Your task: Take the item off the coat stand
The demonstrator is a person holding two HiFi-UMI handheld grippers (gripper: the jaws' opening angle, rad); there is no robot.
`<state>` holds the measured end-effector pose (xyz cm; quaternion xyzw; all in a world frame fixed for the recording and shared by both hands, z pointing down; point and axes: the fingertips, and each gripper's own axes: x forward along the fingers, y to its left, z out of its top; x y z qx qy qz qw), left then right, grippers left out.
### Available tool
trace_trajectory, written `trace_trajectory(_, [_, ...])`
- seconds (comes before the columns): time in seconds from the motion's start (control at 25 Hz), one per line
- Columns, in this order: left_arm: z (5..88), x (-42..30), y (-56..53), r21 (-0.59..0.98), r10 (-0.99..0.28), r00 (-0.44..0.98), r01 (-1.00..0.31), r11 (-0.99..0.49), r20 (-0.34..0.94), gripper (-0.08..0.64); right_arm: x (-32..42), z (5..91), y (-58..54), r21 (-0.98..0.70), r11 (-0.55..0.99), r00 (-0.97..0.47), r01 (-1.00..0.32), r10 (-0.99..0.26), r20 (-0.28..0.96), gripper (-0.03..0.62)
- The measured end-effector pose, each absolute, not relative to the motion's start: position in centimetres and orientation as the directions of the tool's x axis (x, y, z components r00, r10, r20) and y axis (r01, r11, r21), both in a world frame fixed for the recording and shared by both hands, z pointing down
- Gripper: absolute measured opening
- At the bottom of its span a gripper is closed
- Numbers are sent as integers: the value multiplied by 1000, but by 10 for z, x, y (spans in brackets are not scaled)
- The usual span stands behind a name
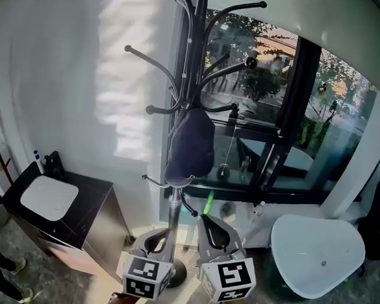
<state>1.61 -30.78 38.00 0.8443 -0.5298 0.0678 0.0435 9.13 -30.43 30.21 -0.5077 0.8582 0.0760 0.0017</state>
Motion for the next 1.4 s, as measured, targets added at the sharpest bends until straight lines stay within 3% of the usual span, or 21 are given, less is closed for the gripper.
trace_trajectory(0.72, [351, -5, -380, -18, -874, 475, -878, -479, 98, 2, 93, 216, -396, 234, 376, -419, -897, -892, -172, 85])
trace_trajectory(1.4, [361, -12, -418, -21, -846, 522, -850, -527, 110, 3, 99, 200, -443, 265, 299, -350, -917, -921, -172, 182])
